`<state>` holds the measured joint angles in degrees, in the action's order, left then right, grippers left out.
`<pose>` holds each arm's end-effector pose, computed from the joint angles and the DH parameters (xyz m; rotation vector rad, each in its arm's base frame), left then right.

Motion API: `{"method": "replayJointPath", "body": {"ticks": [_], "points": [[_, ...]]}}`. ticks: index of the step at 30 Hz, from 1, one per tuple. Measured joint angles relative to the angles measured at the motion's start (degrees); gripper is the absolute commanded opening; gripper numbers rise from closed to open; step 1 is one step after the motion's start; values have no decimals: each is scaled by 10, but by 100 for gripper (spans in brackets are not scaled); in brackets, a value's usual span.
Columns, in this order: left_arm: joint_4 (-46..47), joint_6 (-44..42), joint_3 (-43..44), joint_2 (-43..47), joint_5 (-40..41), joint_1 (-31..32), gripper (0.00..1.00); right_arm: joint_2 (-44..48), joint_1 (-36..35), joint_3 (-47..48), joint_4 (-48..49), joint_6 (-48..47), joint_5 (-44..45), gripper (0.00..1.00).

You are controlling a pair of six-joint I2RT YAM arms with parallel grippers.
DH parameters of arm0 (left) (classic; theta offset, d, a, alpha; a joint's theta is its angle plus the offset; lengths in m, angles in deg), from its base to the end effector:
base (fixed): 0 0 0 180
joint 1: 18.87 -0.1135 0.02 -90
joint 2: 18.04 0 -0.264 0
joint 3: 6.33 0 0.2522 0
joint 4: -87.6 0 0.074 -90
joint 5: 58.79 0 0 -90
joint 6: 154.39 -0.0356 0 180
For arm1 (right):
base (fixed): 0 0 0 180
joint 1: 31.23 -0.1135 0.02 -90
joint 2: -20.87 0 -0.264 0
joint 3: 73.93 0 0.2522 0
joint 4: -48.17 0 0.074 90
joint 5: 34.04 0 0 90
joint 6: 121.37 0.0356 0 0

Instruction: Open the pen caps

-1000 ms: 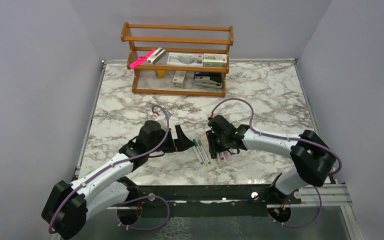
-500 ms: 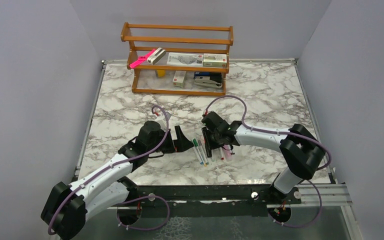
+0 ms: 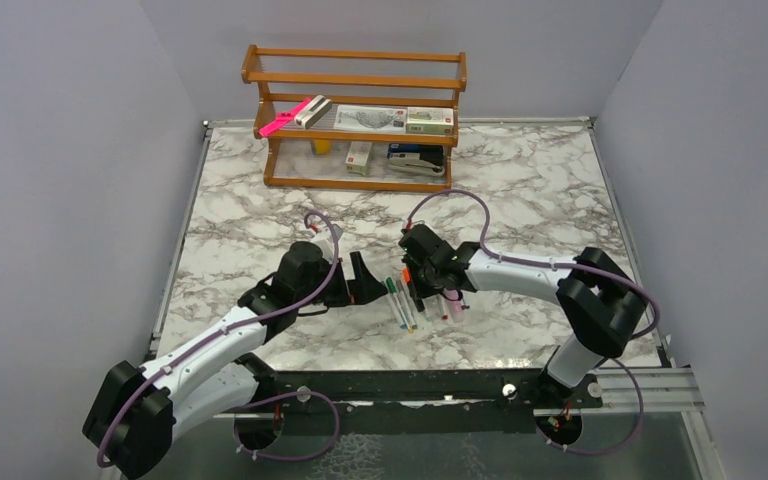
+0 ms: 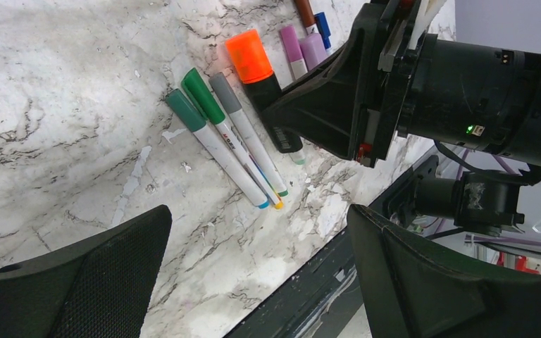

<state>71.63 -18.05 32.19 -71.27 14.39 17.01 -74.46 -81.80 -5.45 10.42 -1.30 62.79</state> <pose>0.1551 -0.1249 0.2058 -0.0168 2.3068 -1.1168 0.2043 0.2417 0.1637 -0.4472 2.6781 0.2724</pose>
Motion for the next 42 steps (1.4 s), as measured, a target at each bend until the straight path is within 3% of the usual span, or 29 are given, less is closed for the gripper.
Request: {"method": "replayJointPath", "body": {"ticks": [3,13,18,29,42], "points": [[0,0,0,-4,0,0,99,7,0,-5,4,-1,5,1],[1,0,4,-14,-1,0,99,64,-1,-18,-47,-25,7,1],[41,14,5,-15,-12,1,99,114,-1,-13,-56,-34,-34,1],[235,83,-23,-19,-57,2,99,169,16,-17,8,-29,-242,1],[347,144,-54,37,-59,2,99,219,77,-133,240,83,-476,1]]}}
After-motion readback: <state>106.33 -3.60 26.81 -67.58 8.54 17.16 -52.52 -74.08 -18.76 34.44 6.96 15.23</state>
